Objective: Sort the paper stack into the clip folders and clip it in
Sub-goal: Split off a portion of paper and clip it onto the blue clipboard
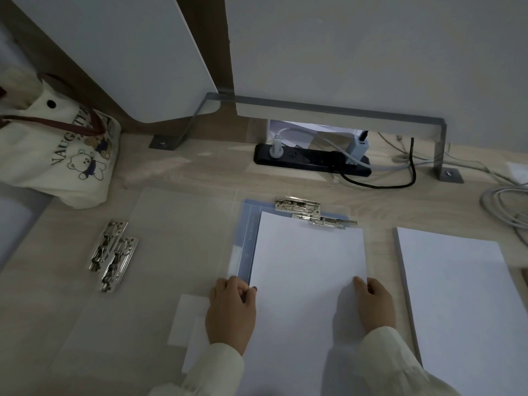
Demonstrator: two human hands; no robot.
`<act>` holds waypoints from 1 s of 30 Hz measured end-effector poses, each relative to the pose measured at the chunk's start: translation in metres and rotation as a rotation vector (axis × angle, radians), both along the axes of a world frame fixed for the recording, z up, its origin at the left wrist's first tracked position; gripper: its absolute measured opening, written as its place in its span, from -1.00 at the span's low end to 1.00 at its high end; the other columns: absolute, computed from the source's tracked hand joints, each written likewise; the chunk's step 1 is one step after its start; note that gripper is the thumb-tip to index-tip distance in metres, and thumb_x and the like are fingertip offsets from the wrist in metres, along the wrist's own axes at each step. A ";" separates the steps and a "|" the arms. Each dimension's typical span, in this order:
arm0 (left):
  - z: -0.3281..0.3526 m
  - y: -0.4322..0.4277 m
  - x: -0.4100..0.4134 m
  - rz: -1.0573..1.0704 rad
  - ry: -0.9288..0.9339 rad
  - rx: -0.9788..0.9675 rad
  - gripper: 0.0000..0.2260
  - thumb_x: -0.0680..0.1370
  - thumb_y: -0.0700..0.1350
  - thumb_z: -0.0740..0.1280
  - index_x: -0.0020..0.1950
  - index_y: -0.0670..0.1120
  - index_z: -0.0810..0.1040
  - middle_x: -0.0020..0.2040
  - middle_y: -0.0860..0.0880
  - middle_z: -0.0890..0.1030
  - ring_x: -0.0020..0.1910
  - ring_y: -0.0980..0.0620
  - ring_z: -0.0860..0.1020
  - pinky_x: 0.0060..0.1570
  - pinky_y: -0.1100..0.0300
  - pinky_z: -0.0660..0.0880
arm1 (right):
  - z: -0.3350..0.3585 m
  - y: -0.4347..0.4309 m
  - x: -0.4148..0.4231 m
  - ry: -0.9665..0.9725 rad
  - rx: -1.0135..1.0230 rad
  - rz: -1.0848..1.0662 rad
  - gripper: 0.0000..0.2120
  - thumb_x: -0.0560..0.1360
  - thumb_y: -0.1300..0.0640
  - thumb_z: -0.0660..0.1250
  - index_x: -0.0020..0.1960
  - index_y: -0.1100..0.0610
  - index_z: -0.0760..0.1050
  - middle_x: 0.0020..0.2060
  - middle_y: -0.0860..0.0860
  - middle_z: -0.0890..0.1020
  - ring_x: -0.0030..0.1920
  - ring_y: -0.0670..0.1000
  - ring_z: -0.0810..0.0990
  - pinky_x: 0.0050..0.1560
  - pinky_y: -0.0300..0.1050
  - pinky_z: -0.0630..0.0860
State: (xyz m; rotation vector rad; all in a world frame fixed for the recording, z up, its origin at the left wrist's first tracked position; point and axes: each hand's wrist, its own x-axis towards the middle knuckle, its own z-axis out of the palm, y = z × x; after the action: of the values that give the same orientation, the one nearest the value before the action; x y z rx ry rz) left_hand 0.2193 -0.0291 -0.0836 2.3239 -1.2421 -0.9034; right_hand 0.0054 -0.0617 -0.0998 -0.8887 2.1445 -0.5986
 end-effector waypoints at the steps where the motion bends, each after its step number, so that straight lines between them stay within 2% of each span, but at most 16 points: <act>1: -0.001 0.000 0.000 0.001 -0.004 0.005 -0.76 0.53 -0.02 0.23 -0.31 0.05 0.25 -0.13 0.02 0.38 -0.09 0.04 0.32 -0.20 0.19 0.27 | 0.001 0.000 0.000 0.004 0.006 0.002 -0.74 0.54 0.11 0.16 -0.22 0.27 0.41 -0.38 0.10 0.44 -0.24 0.16 0.42 -0.09 -0.05 0.34; 3: -0.002 0.000 0.001 -0.004 -0.015 0.007 -0.76 0.53 -0.02 0.23 -0.30 0.04 0.26 -0.13 0.01 0.38 -0.08 0.03 0.32 -0.19 0.19 0.28 | 0.002 -0.001 0.001 0.017 0.016 0.003 -0.75 0.54 0.09 0.17 -0.14 0.28 0.43 -0.29 0.16 0.49 -0.19 0.18 0.45 -0.03 -0.01 0.37; 5: -0.003 0.000 0.000 -0.020 -0.040 -0.005 -0.82 0.53 -0.02 0.23 -0.23 0.00 0.31 -0.12 0.02 0.37 -0.05 0.00 0.36 -0.18 0.17 0.30 | 0.004 -0.001 0.004 0.056 0.031 -0.002 -0.75 0.53 0.06 0.19 0.03 0.27 0.42 -0.12 0.19 0.53 -0.03 0.23 0.51 0.05 0.02 0.37; 8: -0.003 0.000 -0.004 -0.039 -0.097 -0.051 -0.91 0.53 -0.06 0.25 -0.03 -0.03 0.39 -0.01 -0.02 0.39 0.10 -0.08 0.43 -0.12 0.13 0.37 | 0.007 0.000 0.007 0.253 -0.031 0.050 -0.61 0.49 0.09 0.28 0.26 0.20 0.35 0.10 0.27 0.50 0.13 0.29 0.47 0.10 0.08 0.38; 11: -0.013 0.003 -0.004 -0.192 -0.193 -0.195 -0.58 0.43 -0.25 0.36 0.27 -0.06 0.42 0.22 -0.11 0.45 0.16 -0.14 0.49 0.02 0.04 0.49 | 0.004 0.005 0.005 0.528 -0.166 0.329 -0.58 0.46 0.21 0.31 0.32 0.13 0.40 0.04 0.28 0.45 0.03 0.30 0.46 0.04 0.11 0.44; 13: -0.023 0.006 -0.006 -0.434 -0.261 -0.246 -0.33 0.19 -0.40 0.46 0.27 -0.05 0.48 0.25 -0.12 0.52 0.13 -0.14 0.57 0.00 0.12 0.56 | 0.004 0.005 0.004 0.580 -0.181 0.459 -0.63 0.49 0.28 0.24 0.29 0.14 0.46 0.00 0.27 0.46 -0.03 0.28 0.47 -0.06 0.07 0.48; 15: -0.030 0.007 -0.008 -0.539 -0.292 -0.239 -0.21 0.02 -0.44 0.48 0.23 -0.07 0.52 0.27 -0.12 0.54 0.16 -0.10 0.59 -0.06 0.27 0.55 | 0.008 0.002 0.005 0.569 -0.094 0.519 -0.61 0.54 0.25 0.14 0.36 0.10 0.37 0.05 0.21 0.43 0.01 0.21 0.47 -0.08 0.00 0.47; 17: -0.031 0.007 -0.009 -0.591 -0.283 -0.221 -0.26 0.10 -0.36 0.49 0.27 -0.09 0.46 0.32 -0.11 0.50 0.28 -0.06 0.49 0.02 0.32 0.53 | 0.016 -0.002 0.004 0.568 -0.027 0.590 -0.57 0.55 0.22 0.09 0.41 0.03 0.27 0.10 0.14 0.41 0.06 0.16 0.47 -0.05 -0.05 0.46; 18: -0.034 0.008 -0.009 -0.627 -0.298 -0.244 -0.38 0.26 -0.26 0.43 0.31 -0.10 0.39 0.37 -0.11 0.43 0.35 -0.05 0.39 0.17 0.27 0.47 | 0.019 -0.005 0.002 0.559 -0.001 0.621 -0.56 0.55 0.21 0.08 0.41 0.00 0.26 0.11 0.12 0.41 0.07 0.15 0.48 -0.03 -0.05 0.47; 19: -0.038 0.010 -0.008 -0.647 -0.330 -0.283 -0.53 0.45 -0.13 0.29 0.36 -0.11 0.33 0.42 -0.10 0.35 0.40 -0.04 0.28 0.30 0.17 0.34 | 0.024 -0.009 0.001 0.540 0.022 0.642 -0.56 0.54 0.20 0.07 0.40 -0.01 0.26 0.11 0.12 0.41 0.07 0.15 0.49 0.00 -0.04 0.48; 21: -0.042 0.011 -0.007 -0.646 -0.381 -0.235 -0.53 0.60 0.08 -0.04 0.45 -0.10 0.20 0.47 -0.10 0.23 0.45 -0.03 0.15 0.36 0.06 0.10 | 0.031 -0.019 -0.003 0.481 0.043 0.633 -0.58 0.53 0.18 0.10 0.38 0.01 0.30 0.11 0.13 0.45 0.05 0.18 0.53 0.04 -0.01 0.50; 22: -0.045 0.012 -0.006 -0.651 -0.399 -0.205 -0.49 0.60 0.14 -0.09 0.47 -0.09 0.16 0.48 -0.10 0.21 0.47 -0.03 0.12 0.36 0.06 0.06 | 0.034 -0.026 -0.003 0.430 0.003 0.601 -0.59 0.52 0.18 0.13 0.37 0.05 0.31 0.14 0.15 0.47 0.05 0.19 0.55 0.07 -0.01 0.49; 24: -0.047 0.011 -0.006 -0.673 -0.426 -0.198 -0.45 0.59 0.18 -0.09 0.50 -0.08 0.11 0.50 -0.11 0.20 0.48 -0.05 0.10 0.37 0.06 0.05 | 0.040 -0.044 -0.001 0.231 -0.138 0.450 -0.53 0.51 0.23 0.20 0.41 0.15 0.25 0.20 0.13 0.49 0.08 0.16 0.55 0.15 0.01 0.44; 26: -0.048 0.010 -0.006 -0.680 -0.422 -0.193 -0.44 0.59 0.19 -0.09 0.50 -0.08 0.11 0.51 -0.11 0.19 0.49 -0.05 0.08 0.37 0.06 0.05 | 0.045 -0.064 0.003 -0.149 -0.167 0.174 -0.47 0.50 0.27 0.22 0.44 0.19 0.16 0.18 0.06 0.46 0.13 0.06 0.48 0.27 -0.01 0.36; 28: -0.048 0.010 -0.005 -0.678 -0.423 -0.199 -0.44 0.58 0.18 -0.08 0.50 -0.09 0.12 0.51 -0.11 0.18 0.50 -0.05 0.06 0.38 0.08 0.03 | 0.048 -0.079 0.006 -0.544 -0.166 -0.072 -0.52 0.48 0.30 0.22 0.39 0.22 0.23 0.08 0.07 0.45 0.10 0.02 0.42 0.30 -0.10 0.36; 30: -0.050 0.011 -0.005 -0.682 -0.417 -0.204 -0.44 0.58 0.18 -0.07 0.50 -0.10 0.13 0.52 -0.11 0.17 0.50 -0.05 0.05 0.40 0.09 0.01 | 0.052 -0.082 0.010 -0.704 -0.226 -0.157 -0.64 0.46 0.31 0.22 0.26 0.21 0.35 0.00 0.07 0.47 0.06 0.00 0.41 0.20 -0.25 0.41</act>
State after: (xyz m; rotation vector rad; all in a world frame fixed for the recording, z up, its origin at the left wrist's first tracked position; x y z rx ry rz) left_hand 0.2144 -0.0182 -0.1335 1.9937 -2.2599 -0.4300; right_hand 0.0150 -0.1439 -0.0474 -0.5102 1.5277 -1.0684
